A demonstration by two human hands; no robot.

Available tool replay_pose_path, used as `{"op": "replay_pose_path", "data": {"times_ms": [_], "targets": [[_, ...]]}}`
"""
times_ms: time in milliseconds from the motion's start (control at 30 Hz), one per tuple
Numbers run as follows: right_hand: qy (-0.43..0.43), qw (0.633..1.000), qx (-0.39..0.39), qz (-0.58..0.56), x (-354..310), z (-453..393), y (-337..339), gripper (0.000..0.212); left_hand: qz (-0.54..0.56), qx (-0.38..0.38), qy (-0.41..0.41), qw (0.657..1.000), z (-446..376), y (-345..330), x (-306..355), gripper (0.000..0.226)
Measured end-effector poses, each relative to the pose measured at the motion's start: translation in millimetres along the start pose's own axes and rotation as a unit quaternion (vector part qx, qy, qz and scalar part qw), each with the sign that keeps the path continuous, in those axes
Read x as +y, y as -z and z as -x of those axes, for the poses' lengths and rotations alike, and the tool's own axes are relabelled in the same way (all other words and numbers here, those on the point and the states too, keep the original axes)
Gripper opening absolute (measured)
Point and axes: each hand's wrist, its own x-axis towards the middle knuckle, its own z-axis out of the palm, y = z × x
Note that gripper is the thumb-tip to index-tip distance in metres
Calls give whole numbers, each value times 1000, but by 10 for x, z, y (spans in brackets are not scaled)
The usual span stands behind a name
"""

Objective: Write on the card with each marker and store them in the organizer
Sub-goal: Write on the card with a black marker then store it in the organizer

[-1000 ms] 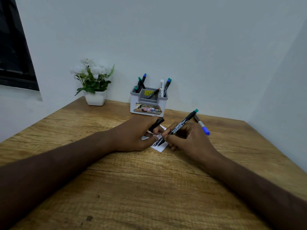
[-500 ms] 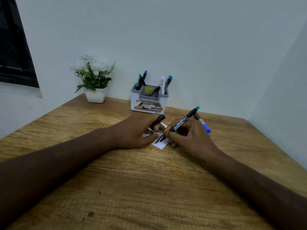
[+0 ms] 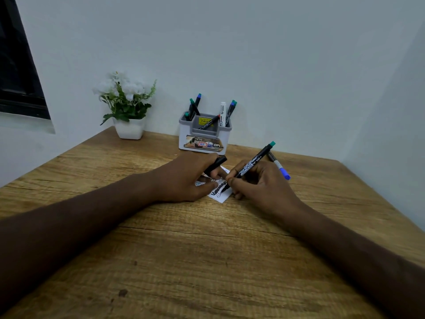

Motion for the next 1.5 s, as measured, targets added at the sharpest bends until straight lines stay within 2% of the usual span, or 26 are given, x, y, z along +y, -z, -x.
{"op": "replay_pose_path", "data": {"times_ms": [267,733,1500], "targets": [[-7,1000,5,-8,-10,7,-15,5,0,4,-12,1000,3,-4,-15,23],[-15,1000,3,-22,-10,4,1,7,-3,12,-15,1000,0,-5,-24,39],[-44,999,10,-29,3,-8,-2,5,-5,13,-18,1000,-1,-8,-19,40]]}}
